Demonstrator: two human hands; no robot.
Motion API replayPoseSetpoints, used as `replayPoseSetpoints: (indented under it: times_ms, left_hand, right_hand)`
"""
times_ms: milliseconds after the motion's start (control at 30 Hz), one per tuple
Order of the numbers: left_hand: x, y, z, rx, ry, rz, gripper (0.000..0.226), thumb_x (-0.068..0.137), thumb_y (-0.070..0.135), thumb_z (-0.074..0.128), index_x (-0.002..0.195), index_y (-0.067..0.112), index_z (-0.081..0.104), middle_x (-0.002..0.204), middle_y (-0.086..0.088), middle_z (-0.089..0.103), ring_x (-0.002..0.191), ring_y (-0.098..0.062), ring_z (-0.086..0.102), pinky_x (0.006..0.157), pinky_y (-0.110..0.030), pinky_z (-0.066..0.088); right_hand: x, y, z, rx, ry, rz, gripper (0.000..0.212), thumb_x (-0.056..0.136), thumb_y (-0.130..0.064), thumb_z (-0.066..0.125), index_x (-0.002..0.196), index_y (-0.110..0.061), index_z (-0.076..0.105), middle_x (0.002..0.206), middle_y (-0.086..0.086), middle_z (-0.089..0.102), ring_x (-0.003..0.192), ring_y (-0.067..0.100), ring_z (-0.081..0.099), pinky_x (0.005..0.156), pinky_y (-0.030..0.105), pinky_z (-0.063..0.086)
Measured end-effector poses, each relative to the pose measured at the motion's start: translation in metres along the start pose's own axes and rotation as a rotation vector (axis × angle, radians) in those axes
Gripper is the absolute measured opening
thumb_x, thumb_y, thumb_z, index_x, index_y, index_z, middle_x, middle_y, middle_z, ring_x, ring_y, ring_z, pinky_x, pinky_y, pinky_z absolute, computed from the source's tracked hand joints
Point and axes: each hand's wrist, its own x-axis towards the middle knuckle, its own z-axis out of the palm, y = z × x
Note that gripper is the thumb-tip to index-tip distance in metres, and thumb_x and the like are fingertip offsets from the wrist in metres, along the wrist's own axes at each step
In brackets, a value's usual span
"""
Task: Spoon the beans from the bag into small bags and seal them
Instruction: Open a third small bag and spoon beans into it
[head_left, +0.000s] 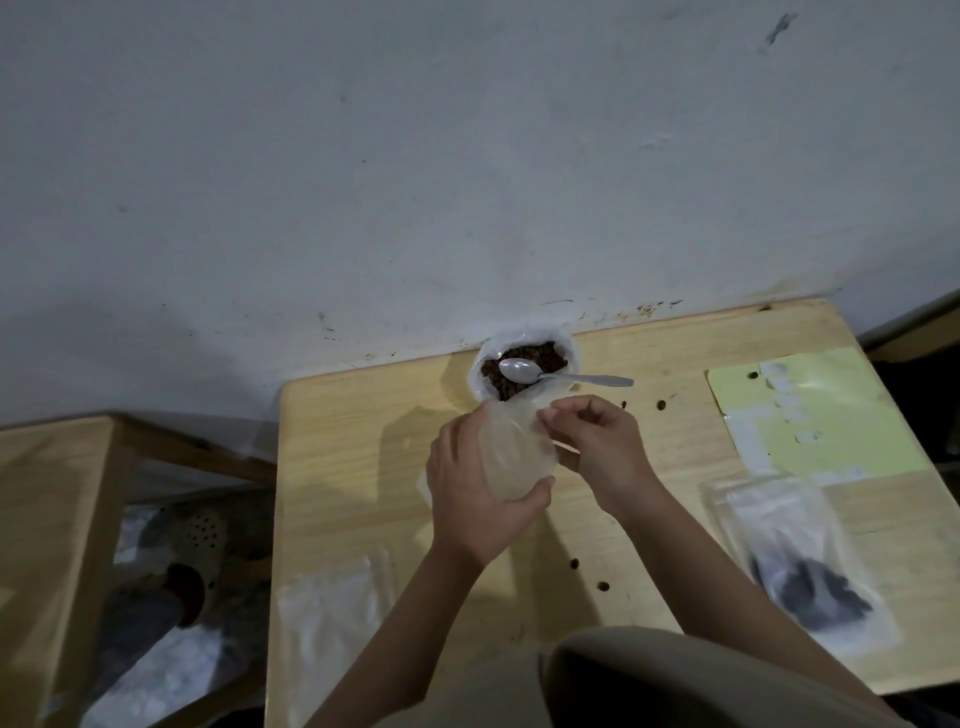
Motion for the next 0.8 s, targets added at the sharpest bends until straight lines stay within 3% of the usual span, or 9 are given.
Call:
replayPoseSetpoints:
  times_ms: [67,167,233,333,433,533,667,733,800]
  left_hand:
    - [-0.001,-0.005,-0.004,-0.016,0.028,0.003,0.089,0.057,0.055,0.072,0.134,0.022,0.041,0.12,0.017,0.038,0.113,-0.007,0.041,0.094,-0.033,0.041]
    - [-0.002,-0.008,-0.009,-0.02,0.047,0.006,0.089,0.059,0.055,0.073,0.134,0.021,0.042,0.122,0.019,0.037,0.114,-0.01,0.044,0.094,-0.036,0.044]
    - [-0.002,-0.008,-0.013,-0.028,0.047,-0.007,0.09,0.059,0.055,0.073,0.136,0.021,0.041,0.123,0.02,0.036,0.115,-0.009,0.044,0.095,-0.038,0.045]
    - [-0.001,-0.009,-0.017,-0.031,0.046,-0.024,0.094,0.058,0.056,0.072,0.139,0.018,0.041,0.125,0.017,0.037,0.115,-0.006,0.043,0.096,-0.034,0.042]
    - [0.001,-0.01,-0.019,-0.032,0.028,-0.048,0.098,0.059,0.058,0.07,0.142,0.018,0.038,0.127,0.013,0.038,0.116,-0.006,0.042,0.096,-0.028,0.038]
    - [0.002,-0.012,-0.018,-0.023,0.013,-0.065,0.1,0.06,0.059,0.068,0.145,0.019,0.034,0.128,0.013,0.037,0.117,-0.003,0.039,0.096,-0.023,0.034]
    - [0.006,-0.018,-0.017,0.002,-0.007,-0.082,0.102,0.061,0.062,0.066,0.147,0.018,0.032,0.13,0.014,0.035,0.118,-0.001,0.036,0.097,-0.023,0.033]
    - [0.009,-0.021,-0.018,0.008,-0.072,-0.106,0.105,0.06,0.064,0.064,0.148,0.02,0.029,0.13,0.018,0.031,0.121,-0.001,0.033,0.101,-0.024,0.032]
    - [0.015,-0.023,-0.018,0.005,-0.19,-0.129,0.107,0.059,0.066,0.063,0.149,0.024,0.024,0.135,0.017,0.031,0.126,-0.001,0.029,0.104,-0.024,0.029]
  right_hand:
    - [0.007,0.004,-0.006,0.118,0.158,0.074,0.015,0.082,-0.004,0.069,0.092,-0.006,0.058,0.087,0.014,0.065,0.079,0.023,0.067,0.07,0.033,0.057]
    - [0.022,0.009,-0.016,0.292,0.308,0.13,0.039,0.084,-0.007,0.069,0.115,-0.01,0.045,0.092,0.012,0.06,0.081,0.02,0.062,0.076,0.036,0.055]
    - [0.033,0.008,-0.02,0.362,0.26,0.106,0.046,0.087,-0.01,0.065,0.123,-0.019,0.038,0.09,0.008,0.057,0.078,0.018,0.059,0.073,0.035,0.053]
    - [0.047,0.007,-0.022,0.417,0.149,0.068,0.035,0.091,-0.014,0.061,0.122,-0.021,0.046,0.075,0.003,0.056,0.069,0.015,0.057,0.069,0.034,0.052]
    - [0.056,0.005,-0.017,0.24,0.133,0.027,0.012,0.093,-0.019,0.057,0.105,-0.015,0.059,0.078,0.005,0.06,0.071,0.016,0.059,0.07,0.033,0.054]
    - [0.057,0.006,-0.013,-0.125,0.211,-0.212,0.012,0.096,-0.02,0.052,0.094,-0.016,0.063,0.076,0.005,0.064,0.072,0.019,0.063,0.067,0.033,0.055]
    - [0.052,0.013,-0.02,-0.508,0.276,-0.649,0.017,0.096,-0.015,0.048,0.103,-0.016,0.064,0.082,0.0,0.067,0.073,0.01,0.066,0.067,0.022,0.053]
    - [0.053,0.022,-0.023,-0.599,0.258,-0.727,0.02,0.096,-0.016,0.049,0.108,-0.013,0.065,0.09,0.002,0.069,0.077,0.011,0.066,0.067,0.022,0.052]
    - [0.054,0.03,-0.021,-0.587,0.246,-0.666,0.02,0.096,-0.015,0.049,0.107,-0.012,0.066,0.085,0.002,0.069,0.075,0.013,0.066,0.065,0.022,0.052]
